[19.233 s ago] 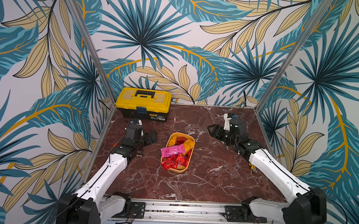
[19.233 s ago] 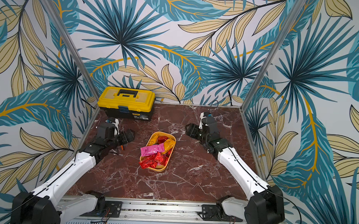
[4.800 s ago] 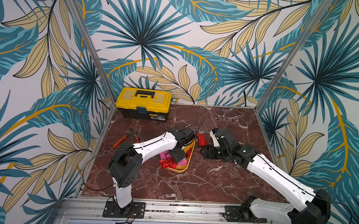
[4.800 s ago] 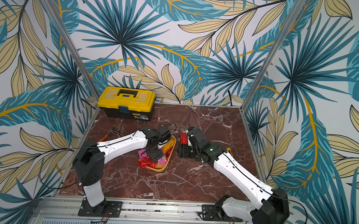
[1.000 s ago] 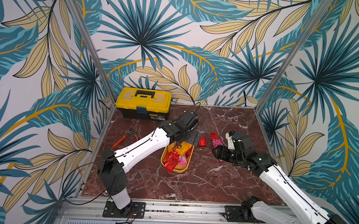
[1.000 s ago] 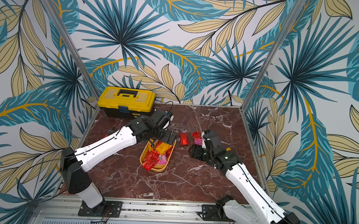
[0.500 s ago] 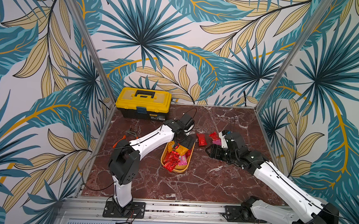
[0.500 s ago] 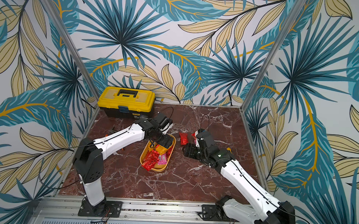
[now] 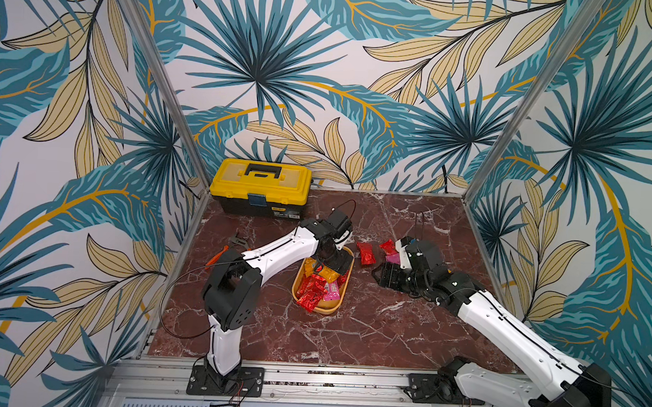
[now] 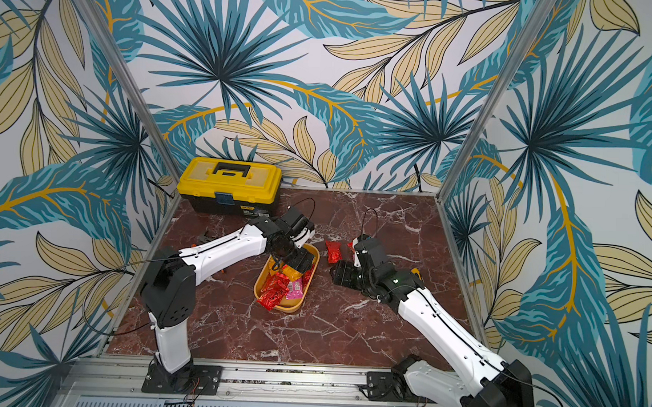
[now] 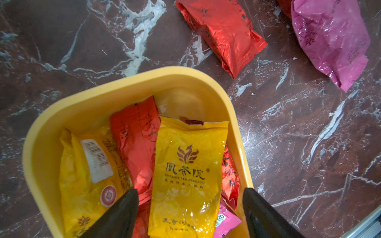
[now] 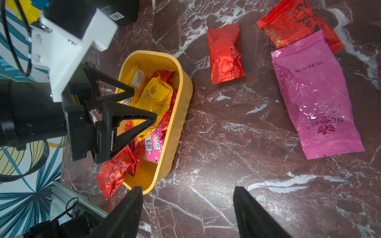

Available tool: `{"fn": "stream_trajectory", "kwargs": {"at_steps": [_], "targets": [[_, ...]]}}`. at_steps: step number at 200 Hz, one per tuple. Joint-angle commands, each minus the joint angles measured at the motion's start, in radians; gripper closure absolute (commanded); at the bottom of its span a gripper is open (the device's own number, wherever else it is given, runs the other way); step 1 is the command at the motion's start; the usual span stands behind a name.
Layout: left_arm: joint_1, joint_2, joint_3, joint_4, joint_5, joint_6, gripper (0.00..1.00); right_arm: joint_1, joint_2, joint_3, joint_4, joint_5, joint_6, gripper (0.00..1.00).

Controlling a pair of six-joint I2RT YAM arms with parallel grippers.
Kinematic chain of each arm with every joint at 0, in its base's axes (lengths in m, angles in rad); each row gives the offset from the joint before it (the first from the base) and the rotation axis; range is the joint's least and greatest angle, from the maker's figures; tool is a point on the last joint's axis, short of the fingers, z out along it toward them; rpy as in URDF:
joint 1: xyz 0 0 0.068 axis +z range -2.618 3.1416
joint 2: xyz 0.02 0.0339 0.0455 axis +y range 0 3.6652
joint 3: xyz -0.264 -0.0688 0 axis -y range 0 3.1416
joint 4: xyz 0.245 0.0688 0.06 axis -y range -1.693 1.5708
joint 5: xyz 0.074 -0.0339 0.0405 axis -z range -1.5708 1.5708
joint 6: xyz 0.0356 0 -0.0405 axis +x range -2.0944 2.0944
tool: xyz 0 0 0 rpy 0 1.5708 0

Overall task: Take the tea bags out of the storage box
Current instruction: Pick up the tea bag from the storage box.

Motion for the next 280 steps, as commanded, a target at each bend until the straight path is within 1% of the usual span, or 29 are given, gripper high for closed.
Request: {"fn": "stream_trajectory", "kwargs": {"at_steps": [1, 34, 48, 78, 97, 121, 144, 183, 213, 243, 266, 280], "targets": [[0.006, 0.022, -0.024, -0.003, 0.028, 0.014, 0.18, 0.007, 0.003, -0.014, 0.019, -0.009, 0.001, 0.26], [0.006, 0.037, -0.029, -0.007, 0.055, 0.017, 0.21, 0.007, 0.003, -0.013, 0.021, -0.005, -0.001, 0.26], [0.007, 0.044, -0.030, -0.008, 0.055, 0.017, 0.21, 0.007, 0.004, -0.012, 0.021, -0.006, -0.002, 0.26], [0.005, 0.056, -0.030, -0.013, 0.044, 0.013, 0.25, 0.006, 0.005, -0.010, 0.020, -0.006, -0.001, 0.26], [0.005, 0.056, -0.029, -0.013, 0.037, 0.010, 0.28, 0.006, 0.003, -0.009, 0.020, -0.004, -0.002, 0.26], [0.005, 0.055, -0.021, -0.018, 0.023, 0.006, 0.34, 0.007, 0.003, -0.009, 0.019, 0.001, -0.006, 0.26], [0.006, 0.056, -0.011, -0.026, 0.016, 0.002, 0.36, 0.007, 0.000, -0.004, 0.014, 0.010, -0.013, 0.26], [0.005, 0.016, 0.005, -0.045, 0.000, -0.017, 0.38, 0.005, -0.031, -0.006, -0.005, 0.058, -0.040, 0.26], [0.005, -0.033, 0.027, -0.071, 0.011, -0.039, 0.38, -0.001, -0.054, 0.006, -0.034, 0.098, -0.068, 0.26], [-0.006, -0.080, 0.045, -0.091, 0.022, -0.074, 0.39, -0.030, -0.081, 0.011, -0.051, 0.123, -0.074, 0.26], [-0.040, -0.093, 0.083, -0.120, 0.004, -0.106, 0.39, -0.076, -0.105, 0.009, -0.064, 0.126, -0.074, 0.26], [-0.071, -0.090, 0.120, -0.136, -0.009, -0.130, 0.39, -0.119, -0.120, 0.004, -0.067, 0.105, -0.070, 0.26]]}}
